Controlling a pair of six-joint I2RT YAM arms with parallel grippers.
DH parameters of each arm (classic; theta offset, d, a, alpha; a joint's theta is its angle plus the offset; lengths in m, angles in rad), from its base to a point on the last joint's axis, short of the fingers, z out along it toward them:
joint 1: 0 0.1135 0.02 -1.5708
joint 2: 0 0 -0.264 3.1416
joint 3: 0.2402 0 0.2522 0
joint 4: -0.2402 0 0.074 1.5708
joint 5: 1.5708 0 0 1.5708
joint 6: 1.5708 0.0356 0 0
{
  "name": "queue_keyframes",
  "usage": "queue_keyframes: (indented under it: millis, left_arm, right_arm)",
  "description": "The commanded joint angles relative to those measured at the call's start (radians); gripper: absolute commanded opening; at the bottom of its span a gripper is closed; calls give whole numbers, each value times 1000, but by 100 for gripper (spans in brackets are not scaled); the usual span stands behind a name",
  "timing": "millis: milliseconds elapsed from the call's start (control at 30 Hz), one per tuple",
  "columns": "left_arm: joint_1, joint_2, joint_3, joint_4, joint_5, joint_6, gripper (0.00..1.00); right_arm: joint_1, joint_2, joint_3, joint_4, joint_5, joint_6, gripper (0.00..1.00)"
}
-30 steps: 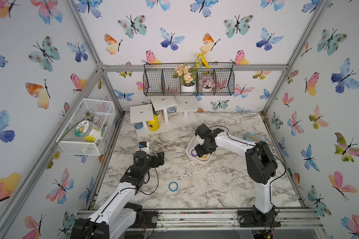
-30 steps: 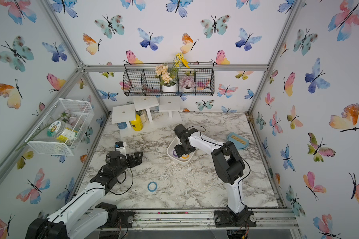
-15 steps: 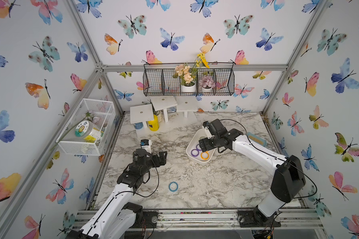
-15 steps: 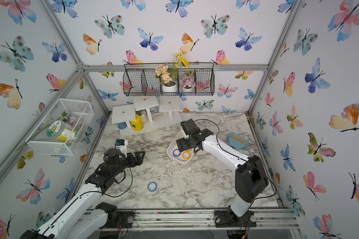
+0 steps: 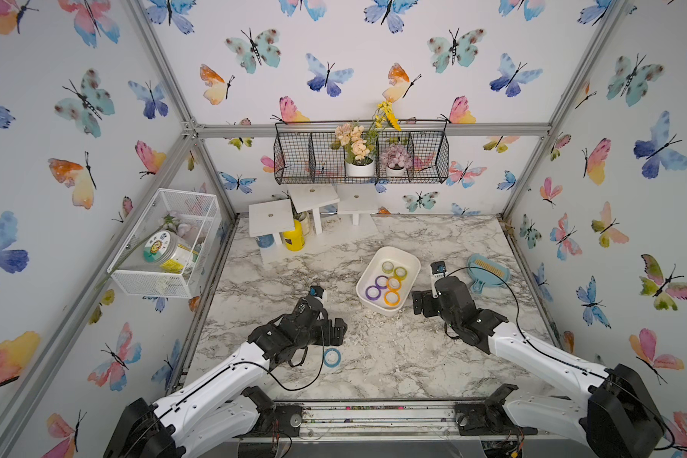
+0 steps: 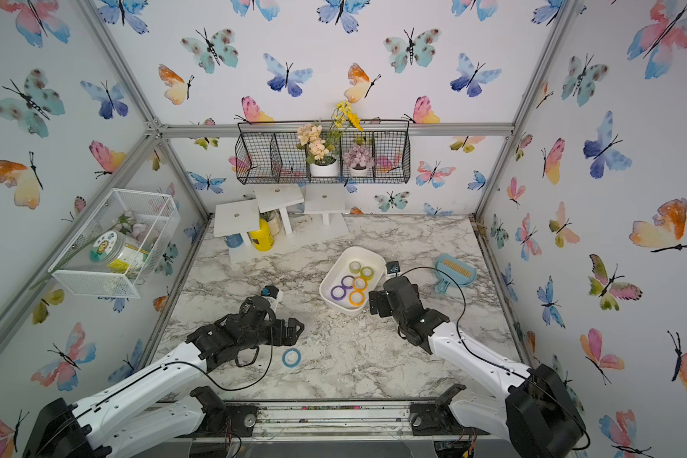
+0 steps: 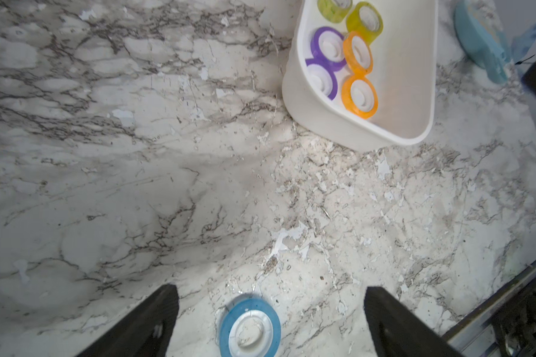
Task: Put the transparent tape into the storage box
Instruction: Pick up the tape at the center of the board.
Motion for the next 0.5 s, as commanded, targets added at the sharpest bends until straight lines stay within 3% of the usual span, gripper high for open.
queue_keyframes:
  millis: [0, 233, 467]
  left_arm:
    - [-87, 76, 41, -112, -100, -71, 99]
    - [-229, 235, 125, -242, -186, -175, 99]
    - [-243, 228, 65, -242, -189, -247, 100]
  right_arm:
    - [-1, -59, -60, 153, 99, 24, 99]
    - [-1, -140, -125, 203, 121, 6, 99]
    - [-1, -131, -118, 195, 102, 6, 99]
